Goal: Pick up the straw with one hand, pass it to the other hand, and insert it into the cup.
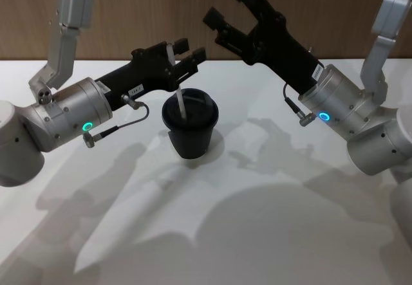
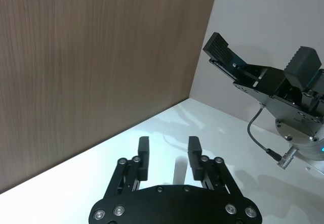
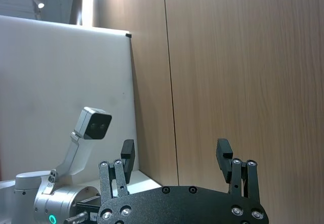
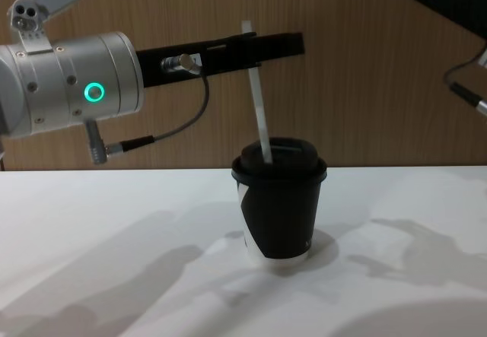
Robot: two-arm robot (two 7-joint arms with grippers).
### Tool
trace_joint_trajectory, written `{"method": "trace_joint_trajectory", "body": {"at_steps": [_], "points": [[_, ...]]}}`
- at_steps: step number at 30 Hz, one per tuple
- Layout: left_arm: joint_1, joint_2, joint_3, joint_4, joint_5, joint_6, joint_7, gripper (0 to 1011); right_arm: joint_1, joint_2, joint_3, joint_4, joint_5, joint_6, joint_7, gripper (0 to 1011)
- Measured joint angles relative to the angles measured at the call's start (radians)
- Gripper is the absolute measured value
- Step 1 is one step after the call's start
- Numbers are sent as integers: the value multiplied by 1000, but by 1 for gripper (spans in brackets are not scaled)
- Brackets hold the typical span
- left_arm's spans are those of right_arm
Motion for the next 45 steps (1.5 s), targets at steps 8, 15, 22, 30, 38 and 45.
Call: {"method": "trace_joint_trajectory", "body": {"at_steps": [8, 15, 22, 30, 38, 45], "points": [[18, -3, -9, 1, -7, 4, -5, 684, 0, 0, 0, 0, 0, 0, 0, 1001], [40, -3, -18, 0, -18, 6, -12, 901, 0, 2, -2, -1, 0, -1, 0, 1001], [63, 3, -25, -4, -29, 7, -18, 1003, -9, 13, -4, -18, -2, 0, -8, 1001], [83, 9, -32, -7, -38, -1, -29, 1003, -37, 31, -2, -53, -2, 7, -28, 1001], [103, 17, -42, -10, -49, -19, -44, 1003, -92, 64, 7, -117, 5, 29, -60, 1001], [119, 25, -52, -17, -59, -35, -55, 1003, -144, 98, 14, -176, 22, 59, -80, 1001]]}}
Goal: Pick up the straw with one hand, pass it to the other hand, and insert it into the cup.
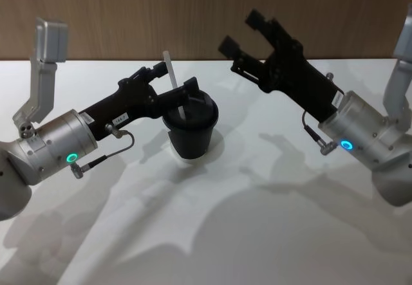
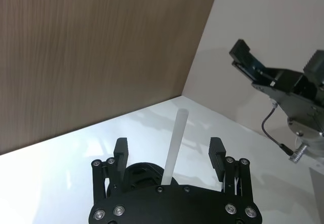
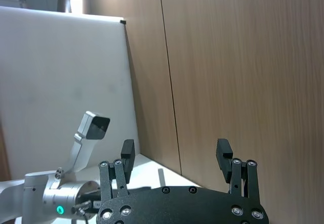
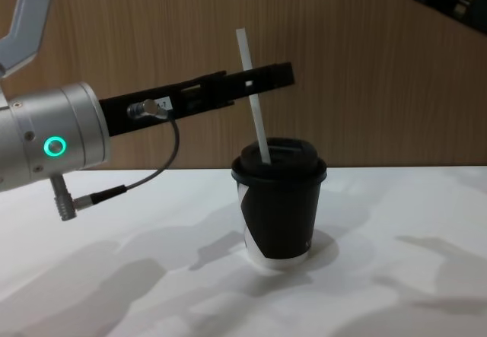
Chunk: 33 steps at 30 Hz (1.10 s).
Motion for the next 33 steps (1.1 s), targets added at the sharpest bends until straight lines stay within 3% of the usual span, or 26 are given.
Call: {"method": "trace_joint_trajectory", "body": {"at_steps": [14, 33], "points": [[49, 24, -27, -44, -13, -32, -4, 1003, -65, 60, -5, -74, 69, 85, 10, 1001], [128, 55, -61, -125, 10, -83, 12, 1003, -77, 101, -14, -87, 138, 149, 61, 1001]]}}
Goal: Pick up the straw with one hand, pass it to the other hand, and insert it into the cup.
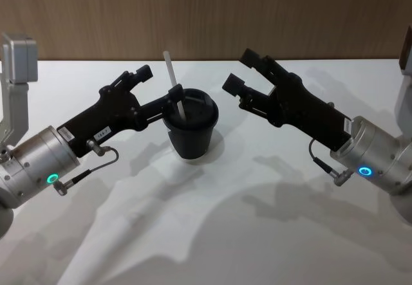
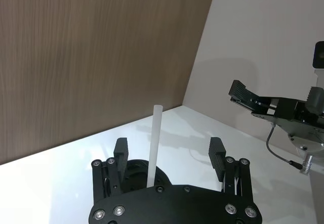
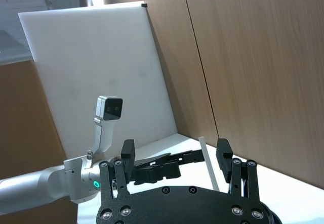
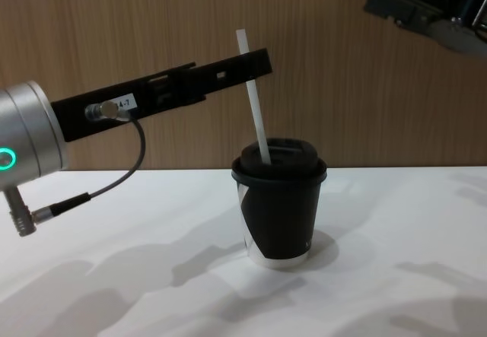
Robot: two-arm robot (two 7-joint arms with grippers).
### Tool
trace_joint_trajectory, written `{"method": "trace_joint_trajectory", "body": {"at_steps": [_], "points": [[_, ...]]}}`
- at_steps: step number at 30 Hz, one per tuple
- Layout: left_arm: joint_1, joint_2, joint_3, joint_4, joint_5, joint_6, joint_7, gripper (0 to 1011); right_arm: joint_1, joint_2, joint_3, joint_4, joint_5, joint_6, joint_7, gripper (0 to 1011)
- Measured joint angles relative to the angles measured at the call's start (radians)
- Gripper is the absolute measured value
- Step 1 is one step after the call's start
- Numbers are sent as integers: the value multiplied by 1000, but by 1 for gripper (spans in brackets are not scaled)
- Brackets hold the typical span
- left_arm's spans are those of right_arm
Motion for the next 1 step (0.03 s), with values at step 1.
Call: {"method": "trace_joint_trajectory", "body": {"at_steps": [1], "points": [[2, 1, -1, -2, 1, -1, 0, 1003, 0, 1, 0, 0, 1, 1, 1, 1001]]}}
